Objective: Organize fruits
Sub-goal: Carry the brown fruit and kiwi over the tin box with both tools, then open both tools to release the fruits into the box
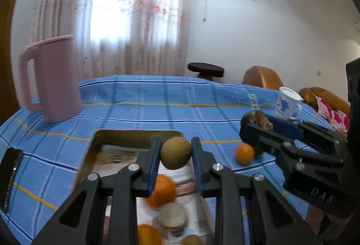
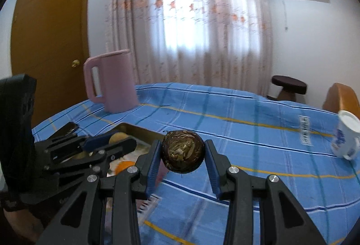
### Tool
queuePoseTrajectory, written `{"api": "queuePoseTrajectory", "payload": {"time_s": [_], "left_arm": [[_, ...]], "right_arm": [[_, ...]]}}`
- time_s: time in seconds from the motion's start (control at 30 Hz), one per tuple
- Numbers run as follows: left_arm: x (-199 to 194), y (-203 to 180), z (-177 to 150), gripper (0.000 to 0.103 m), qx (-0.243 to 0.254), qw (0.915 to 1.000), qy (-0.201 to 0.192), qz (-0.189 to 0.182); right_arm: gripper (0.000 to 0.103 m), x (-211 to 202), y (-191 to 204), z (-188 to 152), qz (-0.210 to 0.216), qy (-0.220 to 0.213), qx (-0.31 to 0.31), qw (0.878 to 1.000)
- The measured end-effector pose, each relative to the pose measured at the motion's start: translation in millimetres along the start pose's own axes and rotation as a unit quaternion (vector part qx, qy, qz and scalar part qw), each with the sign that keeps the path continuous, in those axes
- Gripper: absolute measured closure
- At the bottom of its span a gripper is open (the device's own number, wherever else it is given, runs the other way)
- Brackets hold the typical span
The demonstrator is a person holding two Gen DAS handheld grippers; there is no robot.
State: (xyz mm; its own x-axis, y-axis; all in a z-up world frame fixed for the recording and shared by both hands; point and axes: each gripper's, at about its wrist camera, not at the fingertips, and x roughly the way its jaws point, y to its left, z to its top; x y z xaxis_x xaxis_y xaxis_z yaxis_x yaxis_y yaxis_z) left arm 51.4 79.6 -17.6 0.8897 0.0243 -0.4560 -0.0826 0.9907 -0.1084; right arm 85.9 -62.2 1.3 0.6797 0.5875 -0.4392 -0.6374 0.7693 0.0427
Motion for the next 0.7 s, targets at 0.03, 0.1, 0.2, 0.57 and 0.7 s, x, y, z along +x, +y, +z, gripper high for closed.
{"api": "queuePoseTrajectory", "payload": {"time_s": [0.03,0.1,0.2,0.57,0.7], "left_arm": [[-0.8,6.4,0.5,0.075,-0.005,1.0000,0.000,0.005],[-1.6,23.1,-0.4,0.075,-0.016,0.9997,0.005,0.018],[2.3,43.4,-2.1,0.075,-0.032,0.9989,0.016,0.030],[7.2,69.0,-12.0,0.075,-0.050,0.9972,0.033,0.044],[5.6,68.4,-12.0,0.068,-0.051,0.9970,0.032,0.049]], "right_arm": [[0.062,4.9,4.0,0.6,0.006,0.004,-0.002,1.000],[0.062,18.4,15.1,1.7,0.018,0.015,-0.009,1.000],[0.062,35.2,28.5,0.3,0.033,0.032,-0.016,0.999],[0.062,74.0,59.9,-14.3,0.075,0.089,-0.036,0.993],[0.060,68.9,66.6,-16.8,0.091,0.094,-0.050,0.990]]}}
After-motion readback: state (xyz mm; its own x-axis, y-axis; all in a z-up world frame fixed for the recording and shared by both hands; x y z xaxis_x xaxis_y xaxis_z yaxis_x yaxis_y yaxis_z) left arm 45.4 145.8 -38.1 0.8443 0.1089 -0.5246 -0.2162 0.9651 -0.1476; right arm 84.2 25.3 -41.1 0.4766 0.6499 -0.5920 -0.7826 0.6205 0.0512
